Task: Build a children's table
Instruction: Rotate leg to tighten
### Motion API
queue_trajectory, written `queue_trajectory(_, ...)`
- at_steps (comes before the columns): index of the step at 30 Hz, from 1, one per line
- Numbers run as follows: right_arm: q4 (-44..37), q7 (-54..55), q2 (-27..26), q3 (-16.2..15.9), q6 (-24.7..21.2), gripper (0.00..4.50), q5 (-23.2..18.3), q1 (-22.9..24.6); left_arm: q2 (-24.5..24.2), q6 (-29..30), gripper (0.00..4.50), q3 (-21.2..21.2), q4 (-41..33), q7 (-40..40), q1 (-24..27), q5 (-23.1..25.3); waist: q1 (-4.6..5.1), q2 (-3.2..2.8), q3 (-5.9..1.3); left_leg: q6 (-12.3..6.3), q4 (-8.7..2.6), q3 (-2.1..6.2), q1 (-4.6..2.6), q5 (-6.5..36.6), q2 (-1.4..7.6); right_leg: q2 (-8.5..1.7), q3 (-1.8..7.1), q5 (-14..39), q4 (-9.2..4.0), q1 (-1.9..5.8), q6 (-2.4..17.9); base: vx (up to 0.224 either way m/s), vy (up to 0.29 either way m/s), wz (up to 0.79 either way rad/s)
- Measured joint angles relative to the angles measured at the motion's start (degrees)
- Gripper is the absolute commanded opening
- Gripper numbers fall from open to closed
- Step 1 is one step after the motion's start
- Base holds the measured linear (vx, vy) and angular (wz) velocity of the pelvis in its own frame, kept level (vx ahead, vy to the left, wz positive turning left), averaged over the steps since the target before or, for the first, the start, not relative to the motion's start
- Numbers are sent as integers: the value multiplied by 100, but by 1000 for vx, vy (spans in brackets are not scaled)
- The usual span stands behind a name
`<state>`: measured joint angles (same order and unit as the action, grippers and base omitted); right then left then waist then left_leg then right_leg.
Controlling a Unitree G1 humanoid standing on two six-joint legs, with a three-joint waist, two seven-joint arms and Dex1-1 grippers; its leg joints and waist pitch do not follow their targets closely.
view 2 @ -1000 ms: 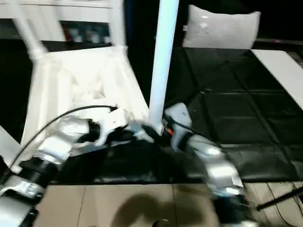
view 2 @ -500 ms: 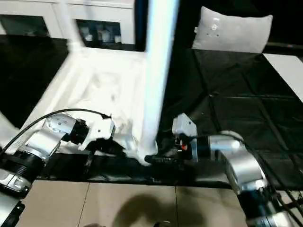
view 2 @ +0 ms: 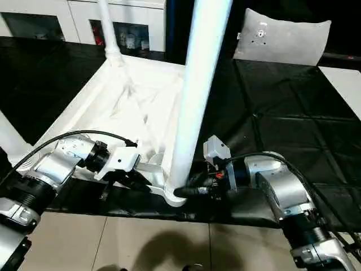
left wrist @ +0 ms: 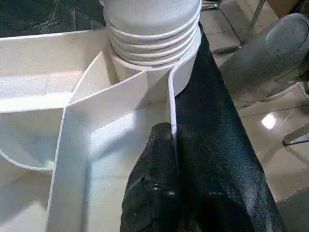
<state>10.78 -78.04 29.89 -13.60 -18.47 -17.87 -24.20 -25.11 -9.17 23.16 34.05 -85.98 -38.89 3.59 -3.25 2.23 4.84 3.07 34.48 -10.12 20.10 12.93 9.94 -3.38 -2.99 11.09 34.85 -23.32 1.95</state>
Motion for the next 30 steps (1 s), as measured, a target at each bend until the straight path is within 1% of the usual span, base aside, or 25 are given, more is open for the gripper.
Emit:
queue_trajectory(4,62,-4,-1,3,33,216,2,-18,5,-76,0,2,34,0,-2,-3,-6,1,1,0,0,0,0,0,0,0,0,1,0,0,1,0,0,0)
queue_trajectory(11,50,0,2,15,50,201,3,-1,18,-125,0,1,87,0,-13,-11,-12,0,0,0,-1,0,-1,0,0,0,0,2,0,1,2,0,0,0)
queue_trajectory(14,-77,37,7,59,21,199,4,99,30,-111,0,1,89,-11,-12,-23,-22,-1,0,1,-1,0,-1,0,0,0,0,4,0,1,3,0,0,0)
queue_trajectory(17,-322,223,-23,140,-180,199,-44,277,53,102,0,-51,42,10,31,-83,-27,-1,1,0,-3,0,-1,1,0,0,0,6,0,1,5,0,0,0)
queue_trajectory(20,-590,607,-200,276,-422,199,-127,547,89,443,0,-141,-69,164,109,-118,-13,-8,4,3,-2,-3,-5,1,0,-2,1,6,3,12,5,0,0,0)
queue_trajectory(21,-692,876,-292,363,-496,199,-124,656,112,673,0,-194,-140,322,149,-89,2,-7,5,16,-4,-3,-8,0,0,-3,1,5,6,24,6,0,0,0)
queue_trajectory(23,-774,1292,-458,443,-516,199,-28,734,153,1087,0,-272,-262,595,190,-35,52,-8,7,53,-4,-3,-23,8,0,-3,2,9,5,34,-2,0,0,0)
queue_trajectory(24,-804,1603,-577,490,-512,199,75,752,204,1377,0,-334,-353,784,200,14,111,-6,8,60,-5,-3,-26,3,0,-3,3,26,4,36,-31,0,0,0)
queue_trajectory(25,-804,1945,-756,566,-565,197,195,753,275,1747,0,-439,-460,993,238,56,149,-3,10,63,-11,-3,-33,0,0,-2,4,29,1,39,-36,0,0,0)
queue_trajectory(26,-787,2304,-959,656,-598,197,289,753,350,2014,0,-523,-514,1229,237,83,200,-1,20,72,-12,-2,-37,-13,-1,-2,5,32,1,36,-42,-54,4,-9)
queue_trajectory(27,-767,2737,-1173,754,-636,196,401,744,468,2336,0,-581,-600,1511,238,119,284,2,26,75,-14,-1,-37,-17,-1,-1,2,33,-14,32,-44,-54,4,-9)
queue_trajectory(29,-644,3304,-1457,904,-713,195,505,645,688,2686,0,-650,-668,1924,237,179,410,-7,31,74,-24,10,-24,-17,-1,-1,-16,33,-61,28,-44,0,0,0)
queue_trajectory(30,-580,3631,-1605,987,-772,194,540,573,820,2849,0,-679,-707,2179,229,205,464,-16,34,70,-31,20,-6,-20,-1,-1,-34,33,-96,22,-44,0,0,0)
